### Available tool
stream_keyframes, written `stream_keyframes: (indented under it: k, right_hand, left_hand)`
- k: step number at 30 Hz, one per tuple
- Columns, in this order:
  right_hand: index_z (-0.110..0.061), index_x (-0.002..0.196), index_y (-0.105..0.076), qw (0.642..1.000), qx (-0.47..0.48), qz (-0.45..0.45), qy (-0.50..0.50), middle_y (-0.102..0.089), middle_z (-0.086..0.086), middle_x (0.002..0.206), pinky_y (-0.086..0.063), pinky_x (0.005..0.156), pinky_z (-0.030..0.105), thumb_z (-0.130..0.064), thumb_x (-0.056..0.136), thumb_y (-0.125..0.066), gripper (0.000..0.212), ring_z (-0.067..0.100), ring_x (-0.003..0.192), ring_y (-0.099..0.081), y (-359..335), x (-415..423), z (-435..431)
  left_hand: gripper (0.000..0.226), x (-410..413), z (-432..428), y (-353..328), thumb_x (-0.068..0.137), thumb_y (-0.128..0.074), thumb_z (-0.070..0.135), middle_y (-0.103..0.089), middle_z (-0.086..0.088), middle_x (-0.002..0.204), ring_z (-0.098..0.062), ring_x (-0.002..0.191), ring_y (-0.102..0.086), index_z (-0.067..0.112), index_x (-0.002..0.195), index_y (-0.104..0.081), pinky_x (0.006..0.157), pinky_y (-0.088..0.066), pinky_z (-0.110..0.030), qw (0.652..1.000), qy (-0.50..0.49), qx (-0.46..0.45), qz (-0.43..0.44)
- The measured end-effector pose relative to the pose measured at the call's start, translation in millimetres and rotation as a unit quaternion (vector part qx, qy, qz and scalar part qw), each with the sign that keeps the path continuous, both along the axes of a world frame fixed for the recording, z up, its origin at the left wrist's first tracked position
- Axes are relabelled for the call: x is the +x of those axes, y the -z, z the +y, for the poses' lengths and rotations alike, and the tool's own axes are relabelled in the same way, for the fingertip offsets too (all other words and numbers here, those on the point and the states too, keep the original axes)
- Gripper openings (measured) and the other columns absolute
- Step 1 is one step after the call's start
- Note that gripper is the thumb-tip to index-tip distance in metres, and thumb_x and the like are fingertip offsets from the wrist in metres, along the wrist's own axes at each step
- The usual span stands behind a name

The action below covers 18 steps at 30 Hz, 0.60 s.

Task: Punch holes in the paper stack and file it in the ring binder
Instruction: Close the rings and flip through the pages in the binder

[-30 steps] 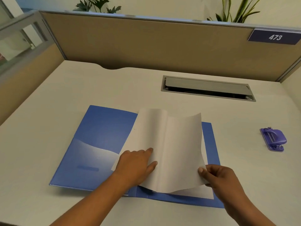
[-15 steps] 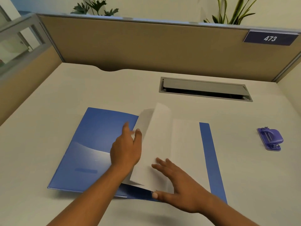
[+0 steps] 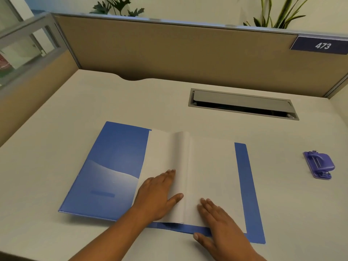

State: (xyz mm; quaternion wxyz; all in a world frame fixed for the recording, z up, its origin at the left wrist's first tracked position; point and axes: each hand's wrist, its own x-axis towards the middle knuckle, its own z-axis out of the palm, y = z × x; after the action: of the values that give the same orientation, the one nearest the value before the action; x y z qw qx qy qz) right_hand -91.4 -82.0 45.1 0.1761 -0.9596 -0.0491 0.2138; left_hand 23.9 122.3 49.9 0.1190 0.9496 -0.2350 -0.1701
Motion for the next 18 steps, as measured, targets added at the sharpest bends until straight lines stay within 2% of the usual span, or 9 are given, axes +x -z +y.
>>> stream_keyframes:
  k: [3, 6, 8, 10, 14, 15, 16, 17, 18]
  right_hand:
    - [-0.036, 0.151, -0.015, 0.998, -0.050, 0.017, 0.024, -0.035, -0.018, 0.152, -0.004, 0.115, 0.026, -0.074, 0.089, -0.026, 0.074, 0.008, 0.135, -0.047, 8.7, -13.6, -18.0]
    - [-0.038, 0.151, -0.017, 0.996, -0.055, 0.041, 0.055, -0.047, -0.015, 0.148, -0.005, 0.111, 0.027, -0.073, 0.089, -0.026, 0.071, 0.014, 0.131, -0.052, 24.4, -19.3, -32.9]
    - [-0.036, 0.146, -0.039, 0.993, -0.082, 0.045, 0.069, -0.051, -0.010, 0.146, -0.009, 0.112, 0.029, -0.072, 0.090, -0.024, 0.069, 0.018, 0.129, -0.055, 18.3, -18.4, -33.7]
    - [-0.031, 0.140, -0.052, 0.986, -0.116, 0.067, 0.094, -0.052, -0.003, 0.146, -0.025, 0.113, 0.031, -0.076, 0.089, -0.019, 0.076, 0.021, 0.129, -0.055, 12.6, -15.9, -32.8]
    - [-0.048, 0.144, -0.037, 0.968, -0.132, 0.080, 0.198, -0.034, 0.018, 0.155, -0.045, 0.102, 0.049, -0.090, 0.071, 0.000, 0.092, 0.040, 0.138, -0.042, 4.4, -23.4, -32.5]
    - [-0.054, 0.145, -0.024, 0.963, -0.151, 0.081, 0.209, -0.028, 0.023, 0.157, -0.042, 0.104, 0.052, -0.094, 0.060, 0.010, 0.100, 0.043, 0.141, -0.035, 2.3, -25.2, -30.4]
    - [-0.060, 0.143, 0.002, 0.958, -0.178, 0.104, 0.198, -0.011, 0.023, 0.162, -0.032, 0.112, 0.052, -0.095, 0.043, 0.021, 0.108, 0.041, 0.148, -0.018, 2.8, -28.8, -29.2]
    - [-0.059, 0.134, 0.023, 0.957, -0.181, 0.120, 0.191, 0.007, 0.021, 0.163, -0.020, 0.117, 0.051, -0.094, 0.027, 0.028, 0.112, 0.036, 0.151, -0.001, -1.7, -31.4, -26.3]
    - [-0.056, 0.128, 0.033, 0.956, -0.164, 0.121, 0.209, 0.016, 0.020, 0.162, -0.013, 0.119, 0.051, -0.092, 0.018, 0.029, 0.115, 0.033, 0.151, 0.009, -3.0, -35.5, -24.2]
  left_hand:
    - [0.085, -7.6, -3.7, 2.0, 0.074, -0.002, 0.076, -0.011, 0.005, 0.163, -0.014, 0.146, -0.020, 0.039, 0.151, 0.005, 0.119, -0.016, -0.035, 1.000, -0.001, 0.019, -0.009]
    - [0.075, -15.7, -14.4, 1.1, 0.082, -0.005, 0.075, -0.009, 0.001, 0.163, -0.018, 0.146, -0.021, 0.044, 0.149, 0.010, 0.117, -0.020, -0.038, 0.999, -0.004, 0.043, -0.017]
    - [0.070, -20.5, -22.6, 0.4, 0.090, -0.015, 0.071, -0.007, -0.002, 0.163, -0.021, 0.145, -0.023, 0.043, 0.150, 0.010, 0.115, -0.022, -0.039, 0.998, -0.014, 0.062, -0.018]
    - [0.070, -25.0, -30.5, -0.6, 0.093, -0.019, 0.068, -0.006, -0.004, 0.163, -0.022, 0.144, -0.025, 0.041, 0.150, 0.010, 0.114, -0.024, -0.040, 0.997, -0.025, 0.076, -0.021]
    - [0.070, -32.1, -40.4, -1.1, 0.094, -0.020, 0.066, -0.004, -0.004, 0.163, -0.024, 0.145, -0.025, 0.039, 0.150, 0.010, 0.116, -0.023, -0.043, 0.996, -0.041, 0.082, -0.012]
    - [0.070, -32.5, -40.4, -1.1, 0.093, -0.020, 0.066, -0.003, -0.003, 0.163, -0.024, 0.145, -0.025, 0.039, 0.151, 0.010, 0.117, -0.023, -0.043, 0.996, -0.042, 0.082, -0.010]
    - [0.070, -32.6, -40.5, -1.2, 0.093, -0.020, 0.066, -0.004, -0.003, 0.164, -0.024, 0.145, -0.025, 0.038, 0.151, 0.010, 0.117, -0.023, -0.043, 0.996, -0.042, 0.080, -0.012]
    - [0.070, -32.5, -40.0, -1.1, 0.093, -0.020, 0.066, -0.004, -0.003, 0.163, -0.024, 0.145, -0.025, 0.038, 0.151, 0.010, 0.117, -0.023, -0.043, 0.996, -0.043, 0.079, -0.014]
    - [0.070, -32.5, -39.3, -0.9, 0.093, -0.020, 0.066, -0.004, -0.002, 0.164, -0.023, 0.145, -0.025, 0.038, 0.151, 0.010, 0.117, -0.023, -0.043, 0.996, -0.043, 0.078, -0.015]
